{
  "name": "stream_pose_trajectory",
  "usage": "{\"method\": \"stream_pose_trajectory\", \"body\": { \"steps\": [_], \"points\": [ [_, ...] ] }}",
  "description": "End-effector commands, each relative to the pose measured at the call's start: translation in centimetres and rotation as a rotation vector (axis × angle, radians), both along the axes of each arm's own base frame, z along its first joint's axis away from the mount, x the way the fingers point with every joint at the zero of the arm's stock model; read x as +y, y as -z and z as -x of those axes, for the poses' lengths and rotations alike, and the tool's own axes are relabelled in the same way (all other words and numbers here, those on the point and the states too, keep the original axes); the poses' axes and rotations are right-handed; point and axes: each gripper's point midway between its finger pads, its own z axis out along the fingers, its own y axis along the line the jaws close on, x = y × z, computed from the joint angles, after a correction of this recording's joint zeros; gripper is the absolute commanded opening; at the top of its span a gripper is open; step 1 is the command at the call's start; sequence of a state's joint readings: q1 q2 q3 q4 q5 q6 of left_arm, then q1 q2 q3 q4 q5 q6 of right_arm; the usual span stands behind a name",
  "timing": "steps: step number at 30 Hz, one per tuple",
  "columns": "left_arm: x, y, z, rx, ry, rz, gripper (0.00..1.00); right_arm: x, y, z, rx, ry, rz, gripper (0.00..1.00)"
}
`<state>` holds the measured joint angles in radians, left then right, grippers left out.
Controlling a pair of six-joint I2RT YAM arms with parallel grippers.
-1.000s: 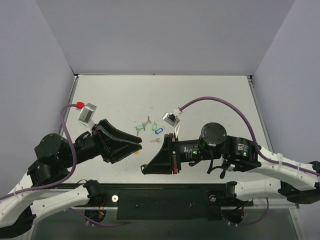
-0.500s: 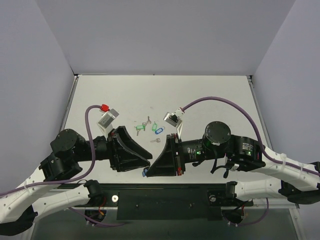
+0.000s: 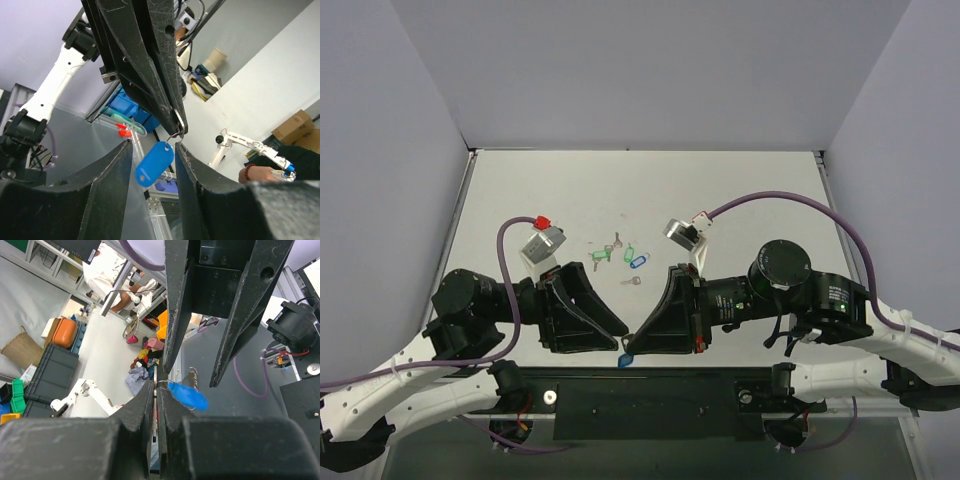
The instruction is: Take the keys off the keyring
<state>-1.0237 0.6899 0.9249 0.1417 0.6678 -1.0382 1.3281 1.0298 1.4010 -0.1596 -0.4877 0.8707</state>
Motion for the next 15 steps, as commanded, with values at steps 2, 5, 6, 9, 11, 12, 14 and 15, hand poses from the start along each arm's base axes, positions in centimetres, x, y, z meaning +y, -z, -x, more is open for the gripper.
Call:
{"method": "stream_pose_trajectory", "body": {
  "steps": [2, 5, 6, 9, 11, 12, 14, 15],
  "points": [
    [1.07, -3.03, 1.31, -0.045, 0.066, 0.150, 0.49, -1.12, -2.95, 0.50, -0.043, -0.023, -0.091, 0.00],
    [0.91, -3.20, 1.24, -0.048, 0.068, 0.154, 0.49, -1.12, -3.00, 0.61, -0.044, -0.029, -0.092, 0.00],
    [0.91, -3.33, 1.25, -0.054, 0.069, 0.160, 0.49, -1.06, -2.97, 0.58, -0.042, -0.028, -0.091, 0.00],
    [0.68, -3.44, 1.28, -0.051, 0.083, 0.156, 0.49, -1.00, -2.83, 0.53, -0.044, -0.026, -0.088, 0.00],
    [0.65, -3.54, 1.45, -0.053, 0.100, 0.161, 0.49, -0.99, -2.87, 0.46, -0.043, -0.023, -0.089, 0.00],
    [0.66, -3.56, 1.56, -0.053, 0.109, 0.160, 0.47, -1.01, -2.93, 0.51, -0.045, -0.024, -0.091, 0.00],
    [0.69, -3.47, 1.76, -0.055, 0.124, 0.155, 0.44, -1.02, -2.99, 0.44, -0.047, -0.021, -0.093, 0.00],
    [0.74, -3.46, 1.87, -0.058, 0.130, 0.155, 0.43, -1.09, -3.10, 0.48, -0.048, -0.021, -0.096, 0.00]
  ]
}}
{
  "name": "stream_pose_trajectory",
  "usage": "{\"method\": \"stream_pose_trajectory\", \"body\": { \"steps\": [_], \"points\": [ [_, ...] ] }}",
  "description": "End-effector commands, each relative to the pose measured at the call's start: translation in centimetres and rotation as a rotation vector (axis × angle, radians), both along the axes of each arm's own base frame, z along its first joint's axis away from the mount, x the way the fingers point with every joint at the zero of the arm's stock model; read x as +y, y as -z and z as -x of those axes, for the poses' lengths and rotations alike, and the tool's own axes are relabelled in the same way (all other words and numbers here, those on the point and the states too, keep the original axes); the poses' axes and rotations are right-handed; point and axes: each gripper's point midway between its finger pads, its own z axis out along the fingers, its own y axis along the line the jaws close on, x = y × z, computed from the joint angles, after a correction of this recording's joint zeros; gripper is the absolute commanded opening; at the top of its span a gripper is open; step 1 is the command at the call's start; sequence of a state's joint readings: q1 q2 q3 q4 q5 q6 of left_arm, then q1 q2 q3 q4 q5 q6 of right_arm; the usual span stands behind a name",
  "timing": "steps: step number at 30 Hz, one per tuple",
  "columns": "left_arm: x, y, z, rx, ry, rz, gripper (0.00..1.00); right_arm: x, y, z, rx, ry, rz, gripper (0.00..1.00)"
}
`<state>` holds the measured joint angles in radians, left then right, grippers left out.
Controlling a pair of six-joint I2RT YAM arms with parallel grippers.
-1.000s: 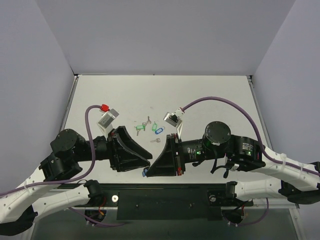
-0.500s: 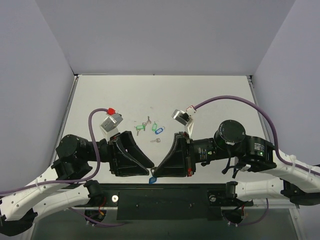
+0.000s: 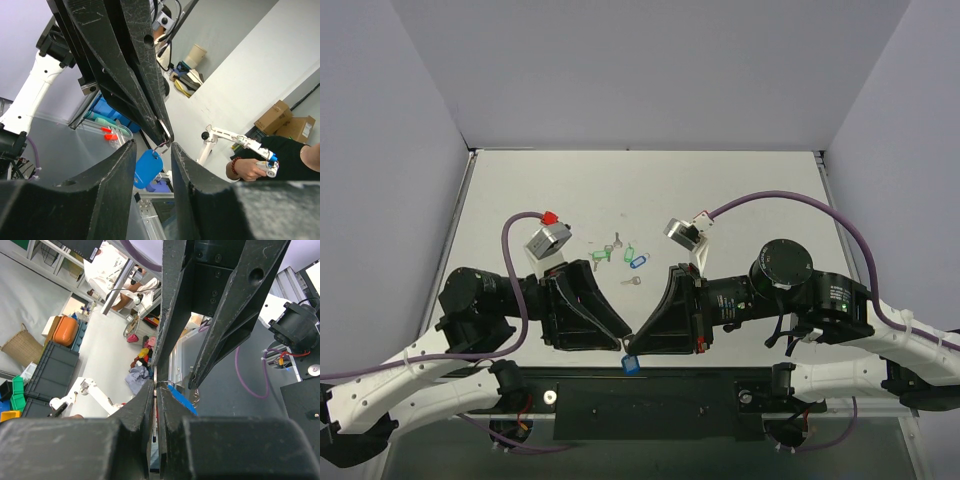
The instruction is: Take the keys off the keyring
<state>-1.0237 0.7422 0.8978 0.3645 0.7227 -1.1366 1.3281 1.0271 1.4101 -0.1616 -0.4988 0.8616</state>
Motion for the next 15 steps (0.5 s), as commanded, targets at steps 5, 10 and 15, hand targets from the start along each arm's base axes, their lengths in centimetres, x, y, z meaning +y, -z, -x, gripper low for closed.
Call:
{"method": "stream_pose_trajectory", "body": {
  "steps": [5, 10, 15],
  "points": [
    [1.43, -1.71, 1.63, -0.059, 0.063, 0.062, 0.39, -0.79, -2.58, 0.03, -0.040, -0.003, -0.082, 0.00],
    [1.64, -1.71, 1.92, -0.056, 0.080, 0.069, 0.33, -0.60, -2.29, -0.27, -0.041, 0.008, -0.074, 0.00],
    [1.73, -1.61, 1.99, -0.055, 0.082, 0.069, 0.28, -0.56, -2.23, -0.33, -0.040, 0.011, -0.072, 0.00]
  ]
}}
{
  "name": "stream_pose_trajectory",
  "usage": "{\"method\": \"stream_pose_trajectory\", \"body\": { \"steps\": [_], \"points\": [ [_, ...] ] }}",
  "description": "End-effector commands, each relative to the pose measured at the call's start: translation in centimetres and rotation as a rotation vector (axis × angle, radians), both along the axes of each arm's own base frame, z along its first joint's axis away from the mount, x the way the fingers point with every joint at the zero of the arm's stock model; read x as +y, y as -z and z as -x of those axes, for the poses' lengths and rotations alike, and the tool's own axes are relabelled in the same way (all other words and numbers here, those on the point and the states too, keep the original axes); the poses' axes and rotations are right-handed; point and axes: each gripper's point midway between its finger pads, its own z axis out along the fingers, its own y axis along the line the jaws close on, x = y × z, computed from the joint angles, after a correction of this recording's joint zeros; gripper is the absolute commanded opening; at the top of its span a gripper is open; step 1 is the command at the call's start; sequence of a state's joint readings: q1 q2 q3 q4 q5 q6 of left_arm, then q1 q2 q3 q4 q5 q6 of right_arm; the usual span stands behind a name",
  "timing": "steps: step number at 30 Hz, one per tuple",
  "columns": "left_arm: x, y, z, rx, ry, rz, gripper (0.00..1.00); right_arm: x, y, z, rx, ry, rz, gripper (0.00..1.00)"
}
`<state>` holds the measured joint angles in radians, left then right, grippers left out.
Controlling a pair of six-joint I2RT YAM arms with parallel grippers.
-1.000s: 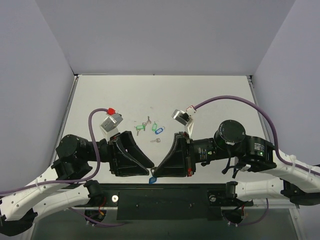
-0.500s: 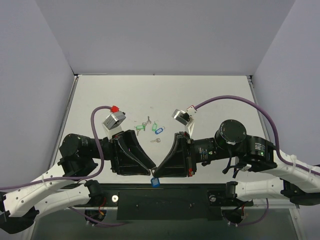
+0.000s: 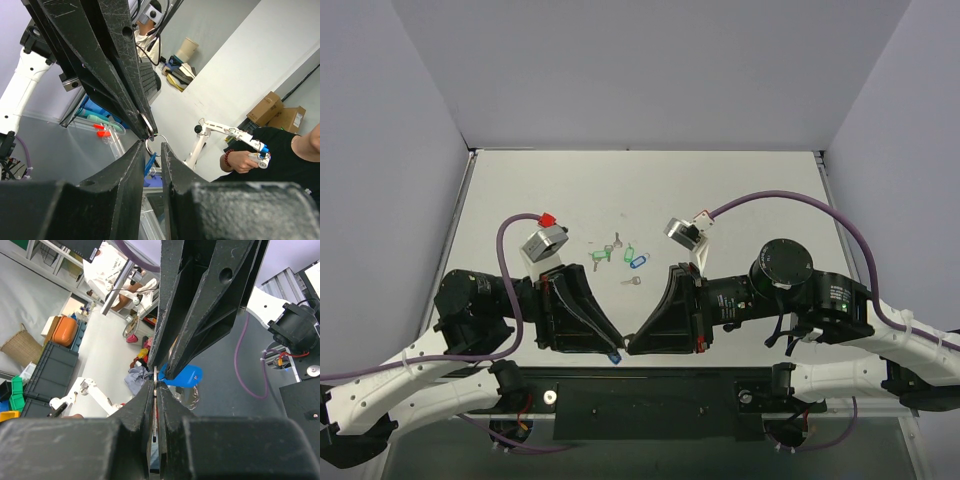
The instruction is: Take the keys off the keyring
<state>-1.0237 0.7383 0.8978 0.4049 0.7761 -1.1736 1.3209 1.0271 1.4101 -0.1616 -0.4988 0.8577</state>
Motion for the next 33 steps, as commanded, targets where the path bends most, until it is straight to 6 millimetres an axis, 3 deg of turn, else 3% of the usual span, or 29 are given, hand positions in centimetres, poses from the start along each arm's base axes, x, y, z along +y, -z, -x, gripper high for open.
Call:
{"method": "stream_pose_trajectory", "body": {
  "steps": [1, 14, 20, 21, 22, 23, 24, 28, 33],
  "points": [
    [1.0, -1.2, 0.9, -0.039, 0.024, 0.055, 0.28, -0.6, -2.2, -0.2, -0.036, 0.008, -0.070, 0.00],
    [0.9, -0.8, 0.6, -0.034, 0.000, 0.040, 0.22, -0.3, -2.0, -0.4, -0.034, 0.016, -0.063, 0.00],
    [0.4, -0.2, -0.2, -0.013, -0.052, -0.012, 0.15, -0.4, -2.0, -0.5, -0.033, 0.022, -0.060, 0.00],
    [0.4, -0.4, -0.6, -0.021, -0.084, -0.013, 0.16, -0.4, -2.0, -0.5, -0.034, 0.025, -0.061, 0.00],
    [-0.1, 0.9, -1.2, 0.009, -0.109, -0.080, 0.23, -0.4, -2.0, -0.6, -0.032, 0.028, -0.060, 0.00],
    [-0.2, 0.4, -2.1, -0.010, -0.176, -0.074, 0.28, -0.4, -1.9, -0.6, -0.031, 0.030, -0.057, 0.00],
    [-0.4, 1.4, -2.6, 0.003, -0.202, -0.125, 0.36, -0.5, -1.9, -0.7, -0.029, 0.037, -0.055, 0.00],
    [-0.3, 2.0, -4.4, -0.020, -0.332, -0.181, 0.57, -0.5, -1.7, -1.8, 0.000, 0.092, -0.042, 0.00],
    [0.8, 2.2, -5.8, -0.033, -0.454, -0.207, 0.61, -0.9, -1.4, -4.4, 0.078, 0.205, -0.023, 0.00]
  ]
}}
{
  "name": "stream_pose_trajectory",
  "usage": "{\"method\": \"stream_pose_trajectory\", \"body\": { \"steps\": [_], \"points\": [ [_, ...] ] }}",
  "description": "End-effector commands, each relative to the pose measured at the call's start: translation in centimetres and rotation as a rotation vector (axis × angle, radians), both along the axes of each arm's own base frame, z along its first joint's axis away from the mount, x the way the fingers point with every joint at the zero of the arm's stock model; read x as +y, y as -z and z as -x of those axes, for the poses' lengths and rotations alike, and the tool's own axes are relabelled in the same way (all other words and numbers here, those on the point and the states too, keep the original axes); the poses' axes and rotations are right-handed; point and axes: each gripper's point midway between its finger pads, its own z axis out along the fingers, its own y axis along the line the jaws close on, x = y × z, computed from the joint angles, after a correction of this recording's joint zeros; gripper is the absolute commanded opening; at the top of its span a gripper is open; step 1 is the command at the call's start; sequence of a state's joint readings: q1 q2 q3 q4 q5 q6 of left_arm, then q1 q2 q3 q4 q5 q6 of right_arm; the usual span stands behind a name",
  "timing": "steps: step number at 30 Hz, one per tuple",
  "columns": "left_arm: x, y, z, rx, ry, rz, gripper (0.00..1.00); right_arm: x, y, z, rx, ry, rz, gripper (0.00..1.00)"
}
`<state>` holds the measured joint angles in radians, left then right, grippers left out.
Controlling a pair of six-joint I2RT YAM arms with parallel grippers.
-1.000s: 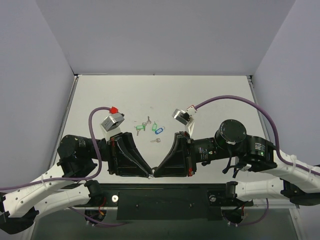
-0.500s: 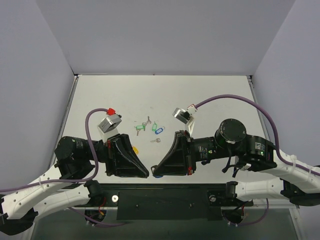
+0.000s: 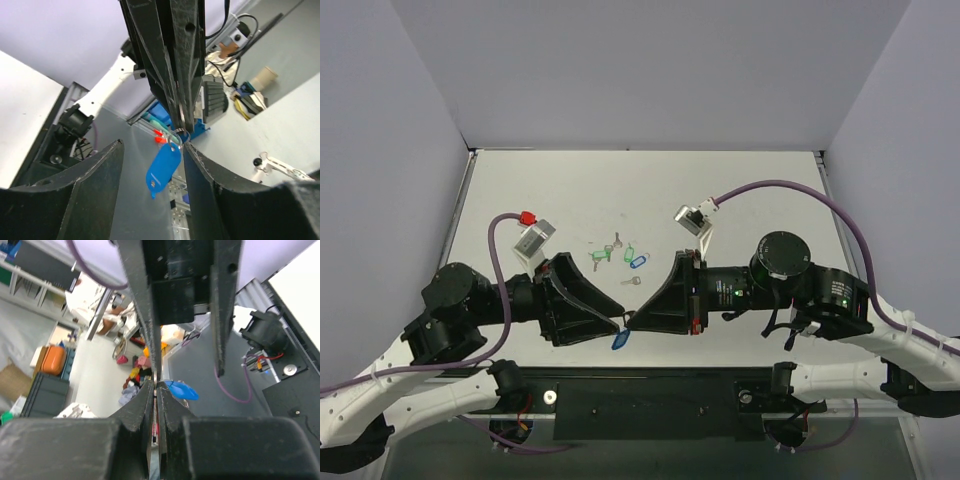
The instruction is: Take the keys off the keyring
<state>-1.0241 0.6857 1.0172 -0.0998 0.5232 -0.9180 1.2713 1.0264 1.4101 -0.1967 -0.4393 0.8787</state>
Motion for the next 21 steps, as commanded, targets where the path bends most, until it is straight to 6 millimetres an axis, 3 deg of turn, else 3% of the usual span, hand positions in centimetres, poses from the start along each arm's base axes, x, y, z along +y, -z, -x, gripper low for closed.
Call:
{"method": "stream_pose_trajectory", "body": {
  "steps": [1, 13, 17, 21],
  "points": [
    [1.4, -0.5, -1.8, -0.058, -0.160, -0.019, 0.61, -1.1, -1.8, -2.1, 0.059, 0.107, -0.053, 0.00],
    [0.9, -1.2, -2.5, -0.059, -0.177, 0.031, 0.59, -1.5, -1.4, -4.2, 0.121, 0.206, -0.055, 0.00],
    [1.2, -1.2, -3.8, -0.060, -0.259, 0.028, 0.59, -1.8, -1.0, -5.8, 0.179, 0.296, -0.044, 0.00],
    [2.1, -0.1, -5.9, -0.071, -0.393, -0.052, 0.61, -2.8, 0.7, -8.0, 0.288, 0.434, 0.013, 0.00]
  ]
}}
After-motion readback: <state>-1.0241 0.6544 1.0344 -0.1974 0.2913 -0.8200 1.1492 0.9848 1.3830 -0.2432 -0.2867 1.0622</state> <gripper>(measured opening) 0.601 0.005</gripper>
